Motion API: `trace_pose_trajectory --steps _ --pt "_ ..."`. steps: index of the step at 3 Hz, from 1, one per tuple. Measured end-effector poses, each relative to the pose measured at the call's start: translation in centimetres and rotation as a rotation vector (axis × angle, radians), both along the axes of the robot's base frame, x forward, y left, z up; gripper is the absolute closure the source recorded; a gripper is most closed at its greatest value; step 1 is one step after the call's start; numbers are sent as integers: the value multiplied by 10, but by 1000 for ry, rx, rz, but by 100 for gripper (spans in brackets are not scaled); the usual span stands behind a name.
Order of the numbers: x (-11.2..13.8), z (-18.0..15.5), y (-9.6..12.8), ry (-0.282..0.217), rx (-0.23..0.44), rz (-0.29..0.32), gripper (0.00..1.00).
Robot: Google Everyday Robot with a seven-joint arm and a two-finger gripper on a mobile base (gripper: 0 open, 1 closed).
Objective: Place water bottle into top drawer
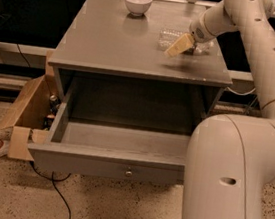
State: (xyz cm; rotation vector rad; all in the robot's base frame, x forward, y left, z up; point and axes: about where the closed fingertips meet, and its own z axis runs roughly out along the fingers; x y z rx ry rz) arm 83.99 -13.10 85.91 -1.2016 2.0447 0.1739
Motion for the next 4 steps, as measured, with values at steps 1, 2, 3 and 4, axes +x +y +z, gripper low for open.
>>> trace_pose_trajectory --steps 1,2,3,4 --pt "0 -9 6 30 11 19 27" --pt "-2 -13 7 43 22 28 50" --pt "-10 -12 7 53 49 49 73" --pt "-10 -7 7 53 49 49 97"
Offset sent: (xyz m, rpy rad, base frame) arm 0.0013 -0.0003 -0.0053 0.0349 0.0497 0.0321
